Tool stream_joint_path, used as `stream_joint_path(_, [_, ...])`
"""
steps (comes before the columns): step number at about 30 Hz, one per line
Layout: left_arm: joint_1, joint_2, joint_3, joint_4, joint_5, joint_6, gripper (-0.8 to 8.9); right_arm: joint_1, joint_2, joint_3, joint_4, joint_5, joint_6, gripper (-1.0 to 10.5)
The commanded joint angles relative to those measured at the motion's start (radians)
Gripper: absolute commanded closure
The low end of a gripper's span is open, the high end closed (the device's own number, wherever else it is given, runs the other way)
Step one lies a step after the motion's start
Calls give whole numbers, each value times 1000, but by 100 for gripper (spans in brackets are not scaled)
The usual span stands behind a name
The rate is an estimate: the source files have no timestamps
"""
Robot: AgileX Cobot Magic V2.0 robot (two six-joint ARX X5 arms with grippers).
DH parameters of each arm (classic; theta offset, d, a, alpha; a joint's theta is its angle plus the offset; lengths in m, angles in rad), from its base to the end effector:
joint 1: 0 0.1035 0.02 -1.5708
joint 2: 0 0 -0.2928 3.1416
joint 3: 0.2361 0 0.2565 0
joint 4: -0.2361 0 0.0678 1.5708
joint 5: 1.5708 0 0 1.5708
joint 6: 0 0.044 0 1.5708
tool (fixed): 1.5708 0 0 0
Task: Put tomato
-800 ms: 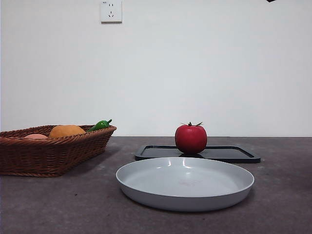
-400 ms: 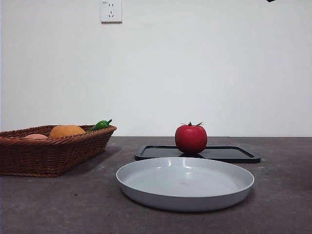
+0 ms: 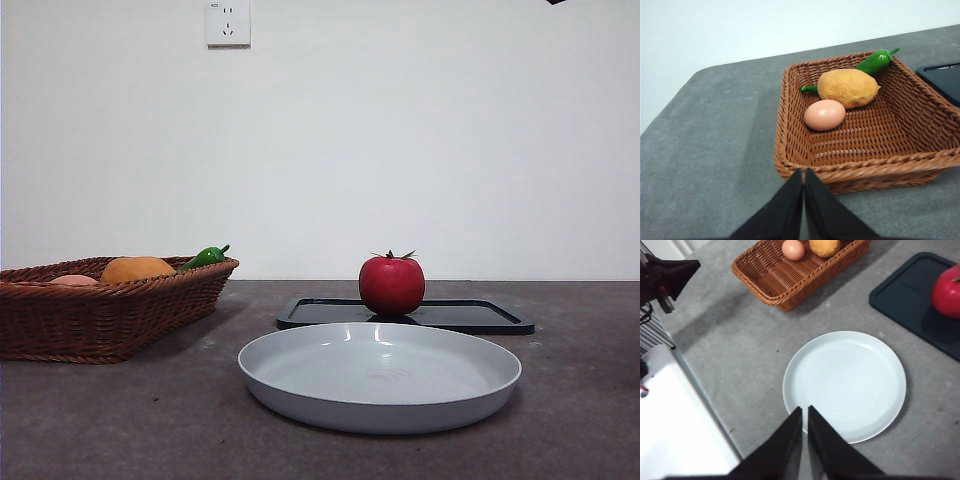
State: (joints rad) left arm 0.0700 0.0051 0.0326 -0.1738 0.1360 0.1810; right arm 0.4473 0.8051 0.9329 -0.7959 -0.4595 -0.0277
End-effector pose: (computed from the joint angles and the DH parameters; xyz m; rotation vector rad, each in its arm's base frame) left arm 0.0853 0.0000 0.1556 0.1656 0.1392 -0.0789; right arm 0.1187 0.0786 0.3394 -0.0206 0.6787 0.8814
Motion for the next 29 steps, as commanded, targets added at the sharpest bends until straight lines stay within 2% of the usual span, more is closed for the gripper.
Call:
stream_joint_path(1, [2, -2, -21, -8, 2, -10, 806, -27, -21, -1, 55, 39, -48, 941])
stream_joint_path(7, [2, -2, -21, -8, 2, -10, 806, -185, -158, -92, 257, 53, -29, 941])
stream_joint_path(13, [2, -2, -21, -8, 2, -10, 806, -338, -336, -320, 443, 170, -21, 941])
stream_joint_path(15, [2, -2, -21, -8, 2, -10, 806, -375, -404, -418, 515, 204, 2, 941])
stream_joint_path(24, [2, -2, -21, -8, 2, -10, 806, -420, -636, -757, 742, 360, 66, 941])
stream_joint_path(29, [2, -2, -21, -8, 2, -10, 806, -420, -714, -865, 781, 415, 103, 941])
